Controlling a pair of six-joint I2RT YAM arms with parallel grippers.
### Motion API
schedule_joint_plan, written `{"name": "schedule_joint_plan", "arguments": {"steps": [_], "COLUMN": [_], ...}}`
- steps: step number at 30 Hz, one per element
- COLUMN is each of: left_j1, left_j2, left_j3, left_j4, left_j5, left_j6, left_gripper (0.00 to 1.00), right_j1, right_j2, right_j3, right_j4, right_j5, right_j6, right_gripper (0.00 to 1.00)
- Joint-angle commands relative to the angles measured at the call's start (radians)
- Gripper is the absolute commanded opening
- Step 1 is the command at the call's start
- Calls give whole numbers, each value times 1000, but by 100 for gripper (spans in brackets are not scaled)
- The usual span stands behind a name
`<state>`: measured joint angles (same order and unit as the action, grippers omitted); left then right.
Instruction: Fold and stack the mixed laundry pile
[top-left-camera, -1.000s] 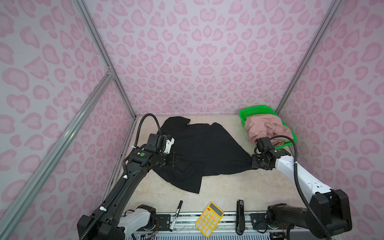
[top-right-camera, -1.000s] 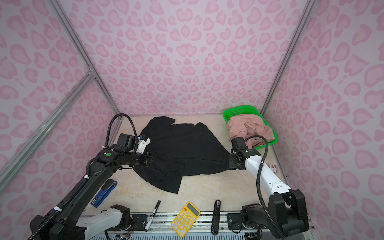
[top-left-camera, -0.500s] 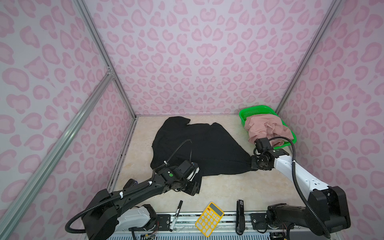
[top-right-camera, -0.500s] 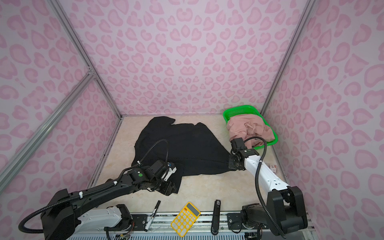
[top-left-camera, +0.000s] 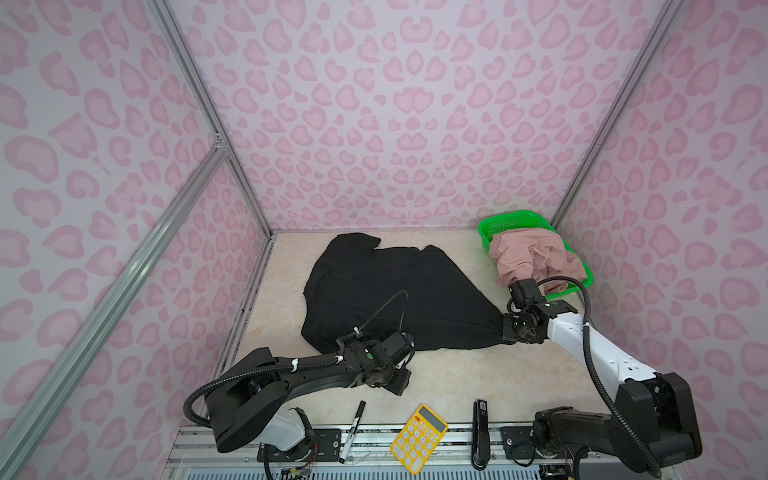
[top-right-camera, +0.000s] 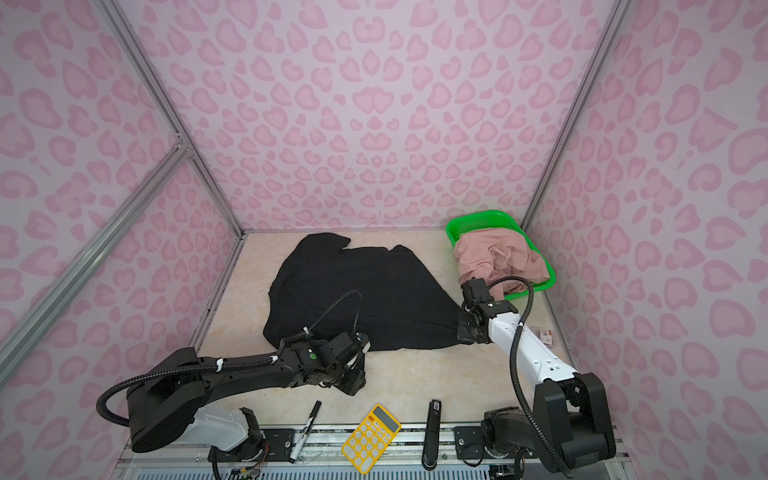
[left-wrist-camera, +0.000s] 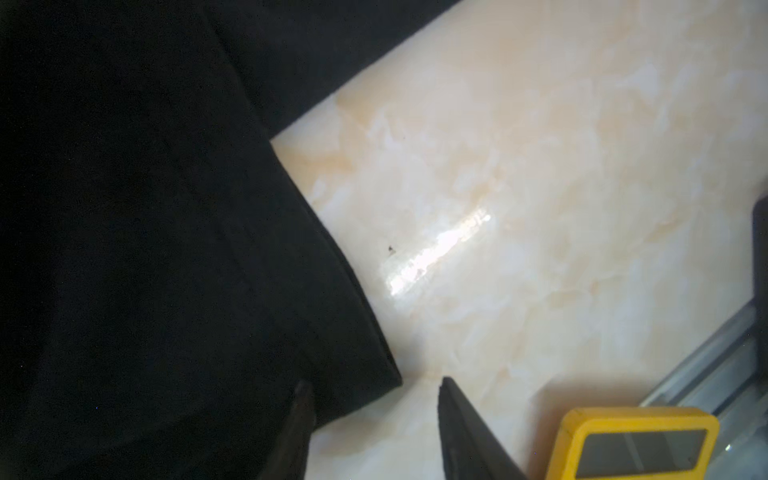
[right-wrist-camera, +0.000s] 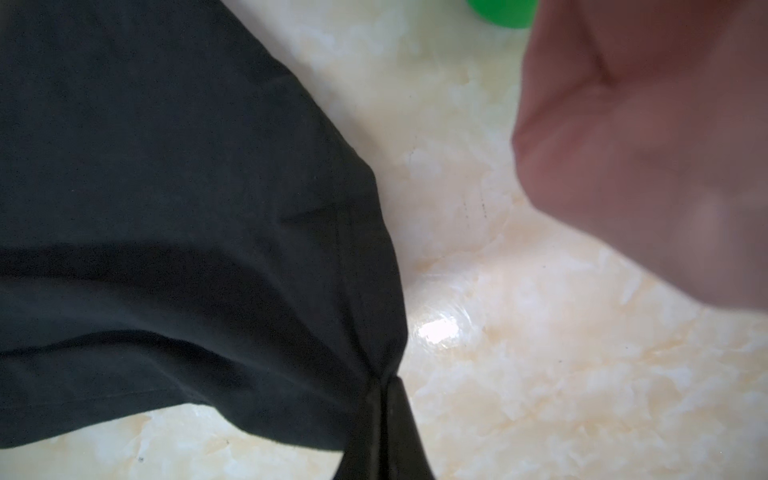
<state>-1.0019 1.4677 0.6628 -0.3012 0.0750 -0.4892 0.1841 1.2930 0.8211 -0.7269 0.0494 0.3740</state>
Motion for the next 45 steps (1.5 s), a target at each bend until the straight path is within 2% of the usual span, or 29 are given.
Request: {"name": "schedule_joint_plan", "arguments": {"steps": [1,4,5,8,12,16,18,20,22,23,25,26,30,36,39,42,45], "left_j1": [-3,-2,-1,24,136,294,322,322,306,272,174,135,51,-50,-77,-85,-85], "left_j2": [25,24,18,-25,-177,-360,-417,-429,-396,-369,-303,-258,-120,1,57,104,132], "left_j3": [-9,40,65,148,243,304,309,289,248,225,198,193,166,124,131,150,149], "left_j4": [-77,-163,-202,-340,-479,-527,-521,-514,-466,-431,-368,-348,-268,-137,-103,-121,-118], "left_j5": [-14,-90,-124,-203,-231,-138,-34,32,95,92,33,7,-28,-70,-95,-168,-200], "left_j6": [-59,-82,-88,-96,-64,8,99,141,126,107,79,62,9,-53,-76,-129,-175], "left_gripper": [26,6,3,3,3,3,4,16,32,43,57,61,63,63,63,63,59], "right_j1": [0,0,-2,0,0,1,0,-1,0,-1,2,2,2,2,2,2,2], "right_j2": [-3,-6,-6,-15,-38,-54,-52,-51,-47,-47,-47,-47,-43,-40,-39,-40,-42], "right_j3": [-2,2,5,18,41,68,72,65,54,45,34,27,18,7,4,6,6], "right_j4": [-2,-6,-9,-22,-35,-60,-65,-59,-45,-37,-25,-20,-18,-19,-14,-17,-14], "right_j5": [6,9,10,13,-1,-8,-12,-20,-34,-43,-57,-64,-62,-50,-51,-49,-49], "right_j6": [5,1,0,-8,-34,-53,-55,-51,-39,-32,-20,-21,-22,-26,-26,-27,-27], "right_gripper": [0,0,0,0,0,0,0,0,0,0,0,0,0,0,0,0,0]}}
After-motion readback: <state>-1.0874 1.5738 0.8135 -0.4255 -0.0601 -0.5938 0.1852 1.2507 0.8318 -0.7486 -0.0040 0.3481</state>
